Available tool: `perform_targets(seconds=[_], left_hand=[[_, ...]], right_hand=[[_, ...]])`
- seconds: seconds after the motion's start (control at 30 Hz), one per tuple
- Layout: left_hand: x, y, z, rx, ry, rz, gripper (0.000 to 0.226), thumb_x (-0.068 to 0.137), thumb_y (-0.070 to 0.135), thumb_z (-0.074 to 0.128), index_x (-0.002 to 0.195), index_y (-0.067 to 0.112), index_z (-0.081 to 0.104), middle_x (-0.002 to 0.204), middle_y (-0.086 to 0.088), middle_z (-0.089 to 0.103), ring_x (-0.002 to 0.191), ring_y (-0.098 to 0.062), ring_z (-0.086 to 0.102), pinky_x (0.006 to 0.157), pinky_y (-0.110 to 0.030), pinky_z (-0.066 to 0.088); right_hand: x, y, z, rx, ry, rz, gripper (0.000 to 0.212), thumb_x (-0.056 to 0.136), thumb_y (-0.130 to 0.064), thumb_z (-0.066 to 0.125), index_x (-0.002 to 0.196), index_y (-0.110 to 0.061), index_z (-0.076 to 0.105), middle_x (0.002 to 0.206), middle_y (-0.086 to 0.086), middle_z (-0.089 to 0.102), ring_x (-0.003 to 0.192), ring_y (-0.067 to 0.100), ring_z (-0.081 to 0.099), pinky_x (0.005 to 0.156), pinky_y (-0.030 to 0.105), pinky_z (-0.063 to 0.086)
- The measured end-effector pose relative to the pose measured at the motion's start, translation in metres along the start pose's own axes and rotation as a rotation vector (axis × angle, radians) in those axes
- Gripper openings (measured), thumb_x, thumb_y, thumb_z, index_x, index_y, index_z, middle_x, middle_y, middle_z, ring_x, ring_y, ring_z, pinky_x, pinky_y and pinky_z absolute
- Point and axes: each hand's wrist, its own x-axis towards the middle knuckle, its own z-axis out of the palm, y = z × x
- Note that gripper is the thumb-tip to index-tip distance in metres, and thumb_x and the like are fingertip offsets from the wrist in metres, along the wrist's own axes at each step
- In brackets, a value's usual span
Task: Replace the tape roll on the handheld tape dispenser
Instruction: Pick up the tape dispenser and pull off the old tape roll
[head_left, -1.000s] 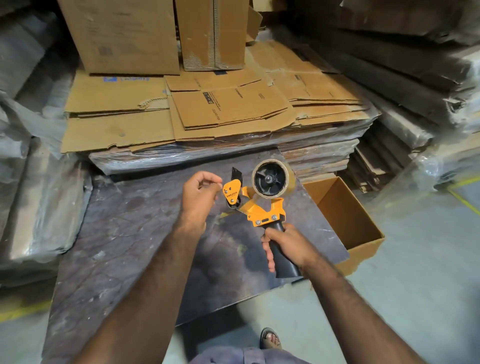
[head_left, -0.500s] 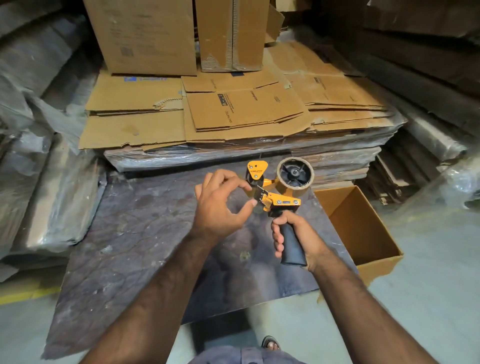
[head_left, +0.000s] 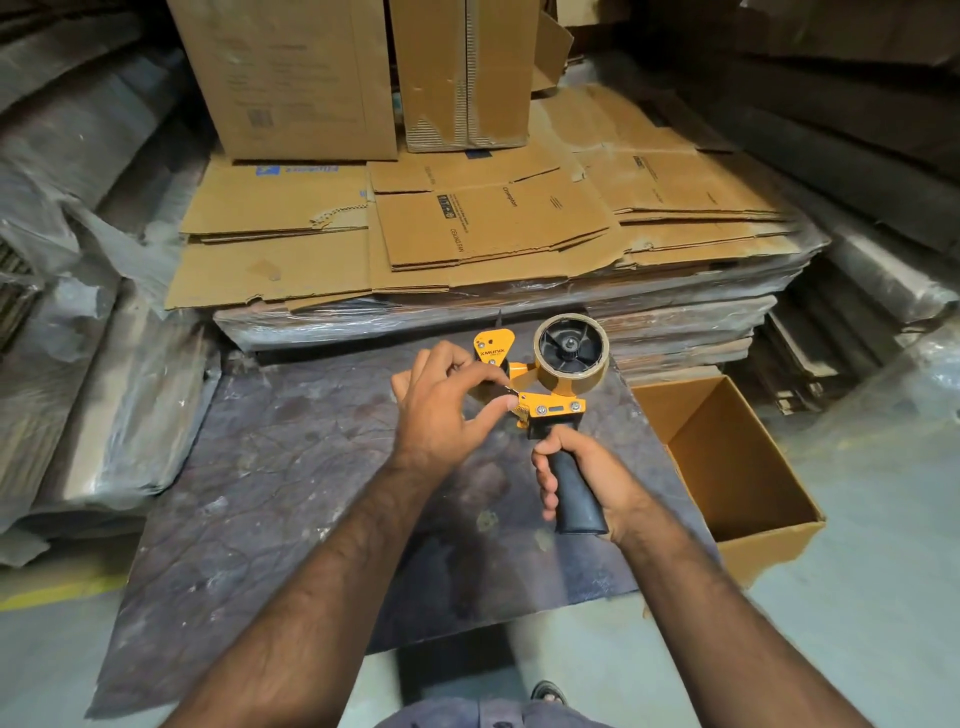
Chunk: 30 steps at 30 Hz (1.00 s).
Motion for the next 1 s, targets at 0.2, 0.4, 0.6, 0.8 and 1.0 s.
perform_targets(seconds=[0.2, 0.4, 0.6, 0.8, 1.0], left_hand=[[-0.001, 0.007, 0.006, 0.025, -0.021, -0.028, 0.051, 0.063, 0.080, 0.064, 0.090, 0.038, 0.072, 0.094, 0.013, 0.048, 0.097, -0.013, 0.047, 0.083, -0.040, 0.030], [0.002, 0.002, 0.006, 0.034, -0.089, 0.002, 0.051, 0.064, 0.082, 0.058, 0.079, 0.034, 0.067, 0.093, 0.015, 0.050, 0.096, -0.010, 0.042, 0.080, -0.036, 0.024], [-0.002, 0.010, 0.012, -0.027, -0.037, -0.054, 0.044, 0.074, 0.072, 0.062, 0.070, 0.028, 0.063, 0.091, 0.015, 0.051, 0.096, -0.009, 0.042, 0.080, -0.035, 0.024], [-0.004, 0.013, 0.015, -0.066, -0.048, -0.087, 0.042, 0.073, 0.071, 0.063, 0.070, 0.029, 0.062, 0.085, 0.016, 0.050, 0.091, -0.009, 0.043, 0.078, -0.035, 0.024], [-0.002, 0.011, 0.010, -0.325, 0.044, -0.132, 0.031, 0.086, 0.047, 0.071, 0.070, 0.021, 0.066, 0.076, 0.010, 0.052, 0.074, -0.010, 0.052, 0.068, -0.030, 0.042]], right_hand=[[0.002, 0.002, -0.001, -0.004, 0.017, 0.006, 0.019, 0.079, -0.018, 0.058, 0.062, -0.008, 0.058, 0.050, 0.006, 0.051, 0.038, 0.020, 0.050, 0.042, 0.027, 0.048], [0.000, 0.002, -0.002, -0.032, 0.028, 0.024, 0.022, 0.080, -0.018, 0.057, 0.060, -0.009, 0.060, 0.051, 0.006, 0.052, 0.038, 0.020, 0.049, 0.043, 0.027, 0.047], [-0.004, -0.005, 0.000, -0.002, 0.030, 0.000, 0.024, 0.082, -0.017, 0.054, 0.059, -0.009, 0.057, 0.049, 0.006, 0.051, 0.038, 0.019, 0.048, 0.043, 0.027, 0.047], [-0.008, -0.007, -0.001, -0.048, 0.055, -0.036, 0.022, 0.081, -0.015, 0.056, 0.061, -0.008, 0.058, 0.051, 0.009, 0.051, 0.040, 0.022, 0.048, 0.045, 0.028, 0.047], [-0.011, -0.008, -0.004, -0.351, 0.244, -0.180, 0.022, 0.088, -0.010, 0.057, 0.068, -0.001, 0.061, 0.055, 0.019, 0.055, 0.041, 0.028, 0.054, 0.048, 0.033, 0.052]])
